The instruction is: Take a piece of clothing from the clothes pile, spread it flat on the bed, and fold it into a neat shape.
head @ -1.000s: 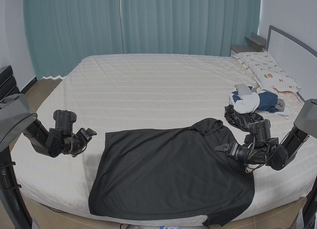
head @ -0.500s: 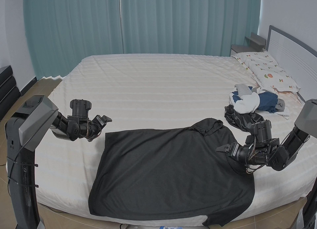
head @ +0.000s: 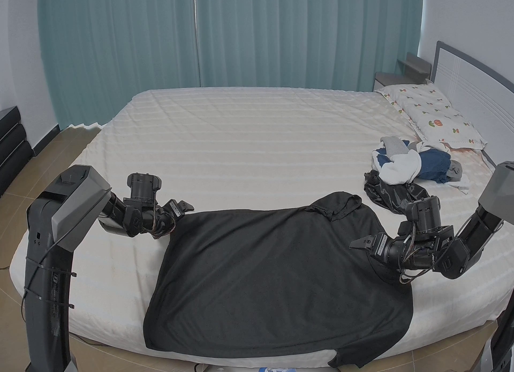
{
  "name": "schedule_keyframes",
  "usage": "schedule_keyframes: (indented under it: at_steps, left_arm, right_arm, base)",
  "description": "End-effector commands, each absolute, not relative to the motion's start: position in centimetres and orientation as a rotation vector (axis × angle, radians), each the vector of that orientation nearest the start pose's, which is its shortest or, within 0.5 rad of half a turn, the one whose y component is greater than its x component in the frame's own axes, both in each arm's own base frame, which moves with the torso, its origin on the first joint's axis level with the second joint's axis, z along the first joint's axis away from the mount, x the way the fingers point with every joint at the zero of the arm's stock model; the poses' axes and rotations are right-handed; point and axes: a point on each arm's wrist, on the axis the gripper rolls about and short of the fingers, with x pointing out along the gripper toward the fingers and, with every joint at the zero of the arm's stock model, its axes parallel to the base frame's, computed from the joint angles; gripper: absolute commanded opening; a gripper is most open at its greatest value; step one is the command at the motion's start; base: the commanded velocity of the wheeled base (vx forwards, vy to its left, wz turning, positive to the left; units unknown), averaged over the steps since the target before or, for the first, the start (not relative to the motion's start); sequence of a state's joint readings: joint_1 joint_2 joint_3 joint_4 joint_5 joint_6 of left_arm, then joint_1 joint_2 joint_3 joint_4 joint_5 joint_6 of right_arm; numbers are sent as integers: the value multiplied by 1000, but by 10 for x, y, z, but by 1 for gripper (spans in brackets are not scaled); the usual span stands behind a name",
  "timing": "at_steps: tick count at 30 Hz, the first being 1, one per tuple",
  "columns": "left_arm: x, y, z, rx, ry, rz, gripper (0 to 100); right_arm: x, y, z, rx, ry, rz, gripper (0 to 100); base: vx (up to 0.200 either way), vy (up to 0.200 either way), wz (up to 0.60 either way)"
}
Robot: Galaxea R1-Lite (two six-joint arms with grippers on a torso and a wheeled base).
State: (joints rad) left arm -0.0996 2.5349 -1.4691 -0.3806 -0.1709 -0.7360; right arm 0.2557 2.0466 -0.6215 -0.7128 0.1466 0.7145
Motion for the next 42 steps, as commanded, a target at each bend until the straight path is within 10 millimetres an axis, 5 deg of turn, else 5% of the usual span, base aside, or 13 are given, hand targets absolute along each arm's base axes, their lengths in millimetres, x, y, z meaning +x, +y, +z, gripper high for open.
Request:
schedule_keyframes:
  at_steps: [1,3,4,42]
  left_arm:
    - [473,-53,-10,-725,754,1,100]
    - [472,-53,-11,-725,758,3,100]
    - [472,-53,-11,-725,758,3,0]
    - [502,-22,-25,-642,565,176,0]
  right_arm:
    - [303,82,39,636,818,113,100]
    - [303,82,39,637,817,113,100]
    - [303,82,39,637,817,113,100]
    - [309,82,41,646,785,112,100]
  base:
    - [0,0,0]
    - [0,0,0]
    - [0,0,0]
    - [0,0,0]
